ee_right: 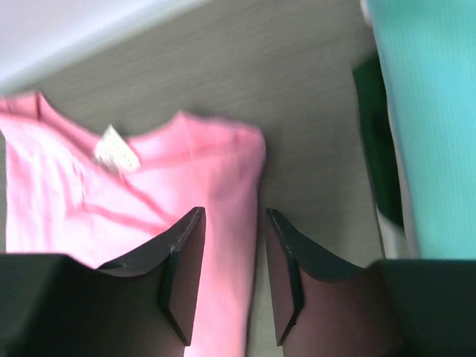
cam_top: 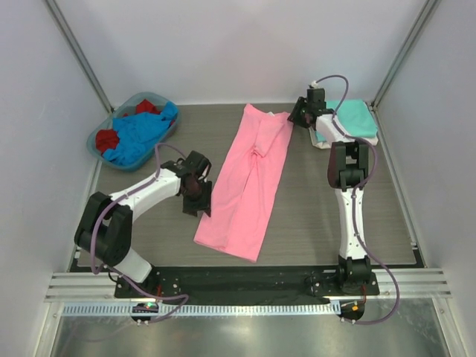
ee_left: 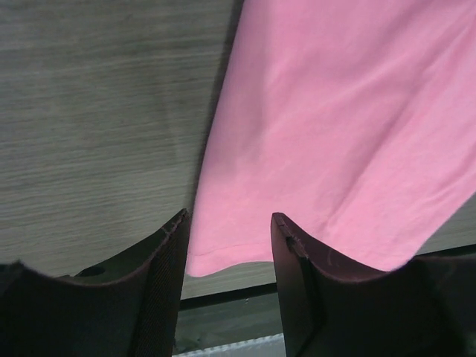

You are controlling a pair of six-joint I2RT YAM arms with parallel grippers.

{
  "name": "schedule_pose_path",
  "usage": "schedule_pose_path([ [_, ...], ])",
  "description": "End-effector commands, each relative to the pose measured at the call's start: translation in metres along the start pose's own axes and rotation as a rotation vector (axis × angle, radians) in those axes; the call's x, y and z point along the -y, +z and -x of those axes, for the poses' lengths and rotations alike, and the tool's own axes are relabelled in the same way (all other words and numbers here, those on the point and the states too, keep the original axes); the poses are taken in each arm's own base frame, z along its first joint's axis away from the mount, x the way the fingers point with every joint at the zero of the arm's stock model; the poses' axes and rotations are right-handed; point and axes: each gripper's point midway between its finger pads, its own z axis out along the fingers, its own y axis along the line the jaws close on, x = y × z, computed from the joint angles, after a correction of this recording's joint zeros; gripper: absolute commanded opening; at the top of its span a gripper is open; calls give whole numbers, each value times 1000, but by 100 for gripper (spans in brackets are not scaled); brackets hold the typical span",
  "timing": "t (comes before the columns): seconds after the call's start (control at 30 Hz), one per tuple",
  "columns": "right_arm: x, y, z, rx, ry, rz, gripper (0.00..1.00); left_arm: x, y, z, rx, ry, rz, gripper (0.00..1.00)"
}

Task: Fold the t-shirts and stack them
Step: Fold the tshirt

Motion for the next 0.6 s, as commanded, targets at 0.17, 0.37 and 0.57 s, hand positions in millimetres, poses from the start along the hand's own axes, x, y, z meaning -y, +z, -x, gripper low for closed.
schedule_pose_path([
  [0.17, -44, -141, -9, -86, 115, 12, 48, -4, 12, -26, -15, -19, -49, 50],
  [0.37, -50, -219, -128, -278, 139, -50, 47, 24, -8, -23, 54, -55, -211, 48],
  [0.57, -73, -298, -244, -405, 241, -62, 44, 41, -36, -14, 119, -38, -307, 48],
])
